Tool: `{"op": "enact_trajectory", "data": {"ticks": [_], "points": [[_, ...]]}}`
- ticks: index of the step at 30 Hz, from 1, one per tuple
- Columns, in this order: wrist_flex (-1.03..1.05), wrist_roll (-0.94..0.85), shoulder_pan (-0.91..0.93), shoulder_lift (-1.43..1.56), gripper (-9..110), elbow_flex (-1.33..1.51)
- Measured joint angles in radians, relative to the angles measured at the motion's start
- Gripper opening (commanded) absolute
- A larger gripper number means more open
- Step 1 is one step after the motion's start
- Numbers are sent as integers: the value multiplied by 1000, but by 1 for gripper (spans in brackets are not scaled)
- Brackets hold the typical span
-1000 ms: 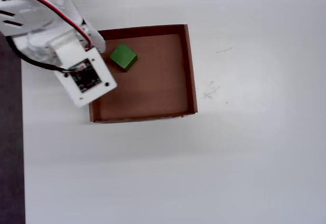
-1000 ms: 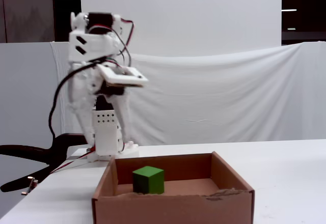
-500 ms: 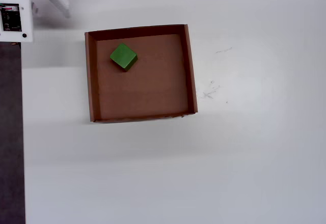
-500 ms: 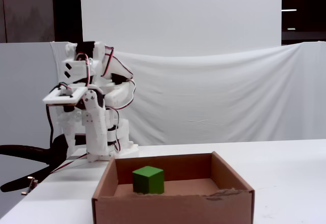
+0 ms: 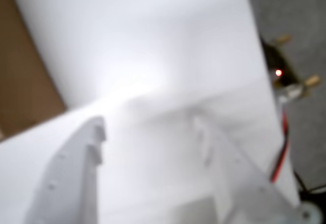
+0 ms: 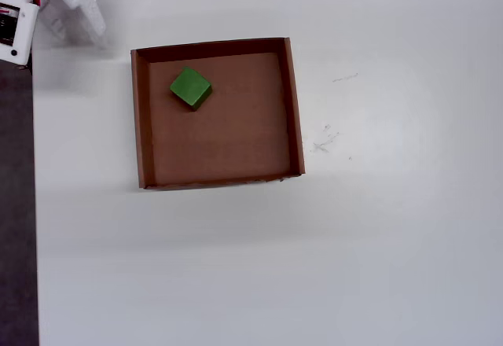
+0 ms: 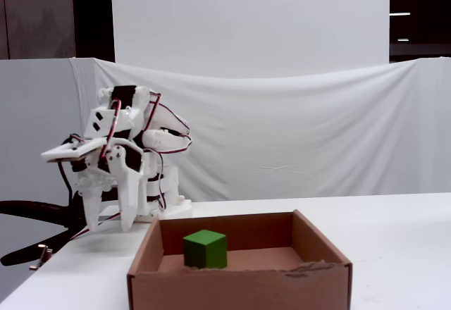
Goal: Grasp a green cube and put it in a box.
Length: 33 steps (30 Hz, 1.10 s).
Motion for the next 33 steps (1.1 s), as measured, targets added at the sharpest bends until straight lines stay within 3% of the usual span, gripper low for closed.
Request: {"op": "enact_trajectory", "data": {"ticks": [33], "points": [[11, 67, -12, 0, 24, 3]]}}
